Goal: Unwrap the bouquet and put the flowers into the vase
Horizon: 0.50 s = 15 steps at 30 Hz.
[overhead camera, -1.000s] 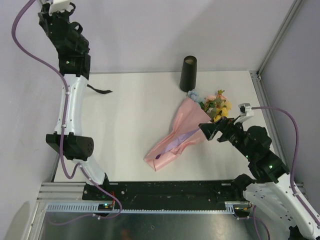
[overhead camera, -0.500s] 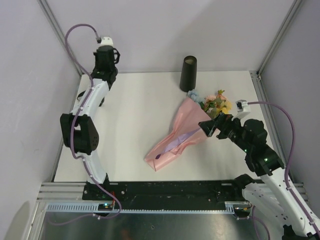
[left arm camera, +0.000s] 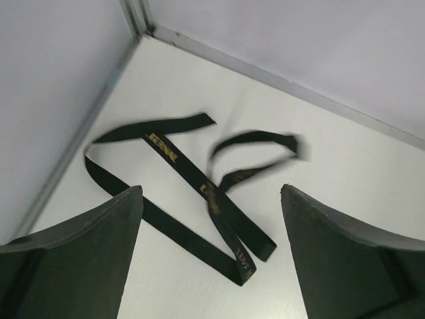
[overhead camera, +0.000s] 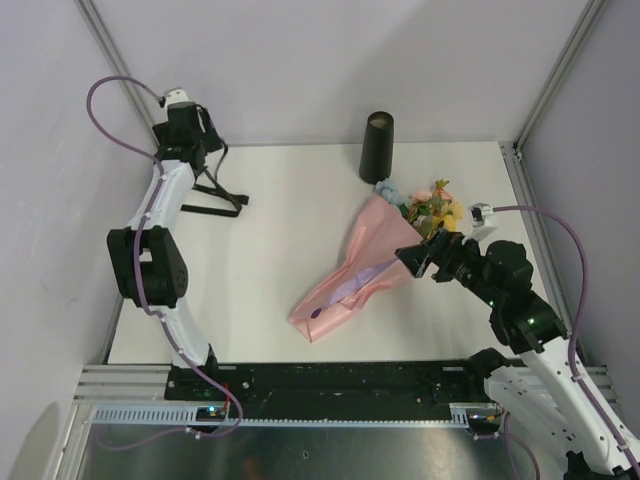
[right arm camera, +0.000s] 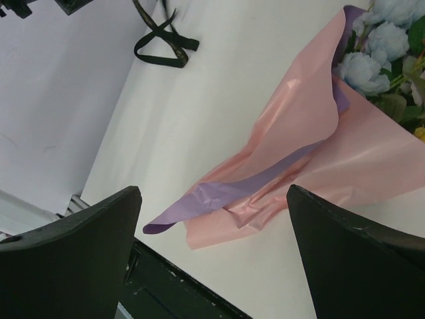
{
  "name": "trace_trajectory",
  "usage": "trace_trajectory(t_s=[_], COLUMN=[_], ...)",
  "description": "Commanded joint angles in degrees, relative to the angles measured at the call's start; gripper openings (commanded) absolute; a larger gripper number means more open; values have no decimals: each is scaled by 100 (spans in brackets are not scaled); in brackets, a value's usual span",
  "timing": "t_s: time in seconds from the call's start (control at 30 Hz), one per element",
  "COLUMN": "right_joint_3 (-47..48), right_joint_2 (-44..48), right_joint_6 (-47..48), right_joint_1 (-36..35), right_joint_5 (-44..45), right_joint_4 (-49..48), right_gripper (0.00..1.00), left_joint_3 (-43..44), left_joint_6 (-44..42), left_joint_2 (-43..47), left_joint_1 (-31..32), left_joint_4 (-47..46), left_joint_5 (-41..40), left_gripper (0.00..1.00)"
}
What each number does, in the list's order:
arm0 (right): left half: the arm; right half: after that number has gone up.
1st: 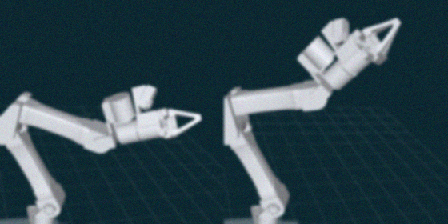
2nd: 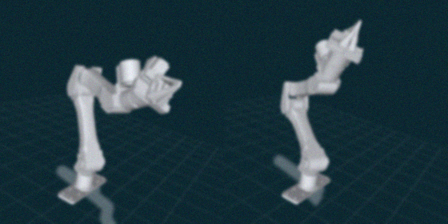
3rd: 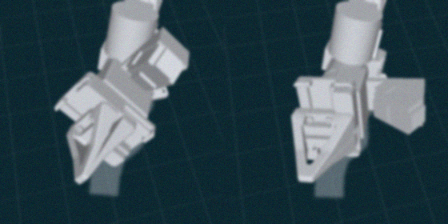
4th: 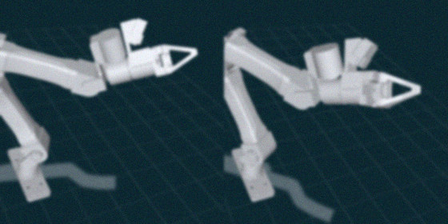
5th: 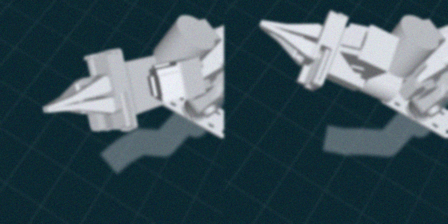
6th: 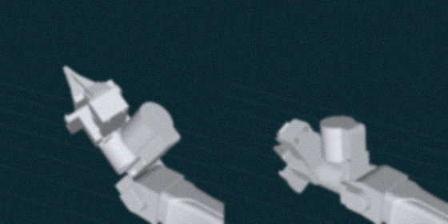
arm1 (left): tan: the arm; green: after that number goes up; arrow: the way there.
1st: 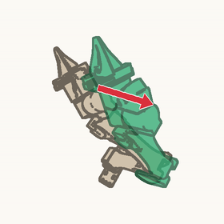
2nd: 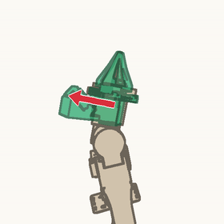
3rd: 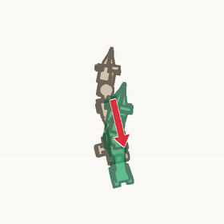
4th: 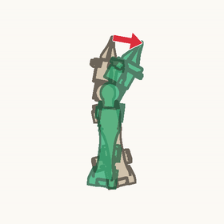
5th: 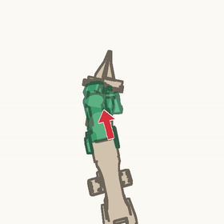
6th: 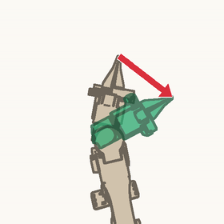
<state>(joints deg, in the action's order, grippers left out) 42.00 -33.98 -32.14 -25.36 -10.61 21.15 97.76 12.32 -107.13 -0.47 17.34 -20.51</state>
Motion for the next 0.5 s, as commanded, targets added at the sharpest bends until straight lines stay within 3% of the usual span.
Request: trace_trajectory(t_s=[0.0, 0.27, 0.47], right_joint_3=[-114, -673, -719], right_joint_2=[-20, 138, 362], right_joint_6=[-384, -1365, -2088], right_joint_1=[26, 7, -2], right_joint_5=[110, 369, 482], right_joint_4=[-136, -450, -216], right_gripper=[98, 97, 97], left_joint_3=[-275, -853, -1267], left_joint_6=[520, 555, -189], left_joint_2=[617, 1573, 2464], left_joint_1=[65, 363, 1905], left_joint_4=[107, 566, 836], left_joint_5=[510, 1047, 962], left_gripper=[95, 100, 100])
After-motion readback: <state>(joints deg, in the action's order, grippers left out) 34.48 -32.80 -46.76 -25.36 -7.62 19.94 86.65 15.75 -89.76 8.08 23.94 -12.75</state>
